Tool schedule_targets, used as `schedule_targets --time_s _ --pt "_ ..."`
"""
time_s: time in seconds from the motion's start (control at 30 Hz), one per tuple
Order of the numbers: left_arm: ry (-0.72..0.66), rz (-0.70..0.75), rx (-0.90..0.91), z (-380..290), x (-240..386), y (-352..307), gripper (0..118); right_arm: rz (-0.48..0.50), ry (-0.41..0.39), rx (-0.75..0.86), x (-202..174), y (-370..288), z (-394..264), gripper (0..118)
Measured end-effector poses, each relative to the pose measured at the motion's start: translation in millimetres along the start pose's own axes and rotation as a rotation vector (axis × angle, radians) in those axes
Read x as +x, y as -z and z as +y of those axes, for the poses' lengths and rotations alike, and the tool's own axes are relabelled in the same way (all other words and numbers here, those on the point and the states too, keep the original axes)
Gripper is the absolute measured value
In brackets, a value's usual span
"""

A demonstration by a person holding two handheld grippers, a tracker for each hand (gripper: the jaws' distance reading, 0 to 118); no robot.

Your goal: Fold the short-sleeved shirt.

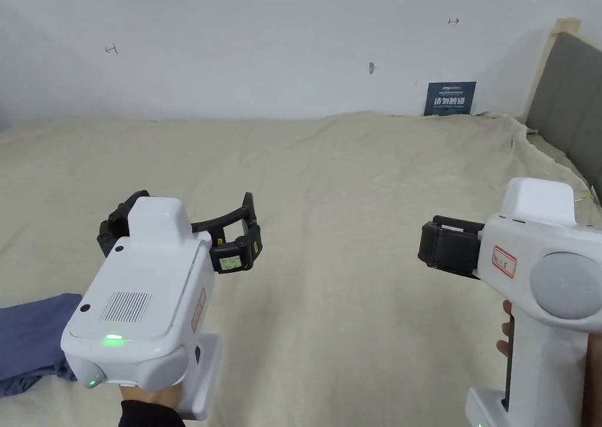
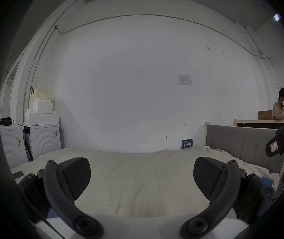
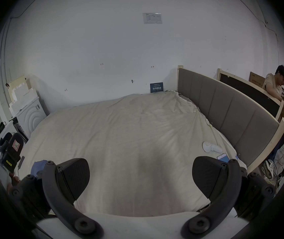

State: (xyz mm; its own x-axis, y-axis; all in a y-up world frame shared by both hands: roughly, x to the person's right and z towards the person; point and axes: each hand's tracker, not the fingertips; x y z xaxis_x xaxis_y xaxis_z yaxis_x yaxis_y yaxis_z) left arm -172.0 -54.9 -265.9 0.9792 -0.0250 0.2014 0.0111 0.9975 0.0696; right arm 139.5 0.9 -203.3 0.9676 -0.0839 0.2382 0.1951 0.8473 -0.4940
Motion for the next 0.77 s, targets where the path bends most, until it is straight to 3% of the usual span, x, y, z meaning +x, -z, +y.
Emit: schedule_targets --time_s 0.33,0.53,0.77 --pt "0.002 0.002 0.003 1.0 -1.5 -1.0 118 -0.018 0.042 0.001 8.4 11.5 2.3 116" --pt "0.001 0.002 0.005 0.6 -0.6 -2.0 118 -0.016 0.004 0.124 13.0 16.0 0.2 116" --pt "0.004 0.003 0.007 1.6 0.4 -1.4 118 0.08 0.007 0.311 19.9 16.7 -11.3 116"
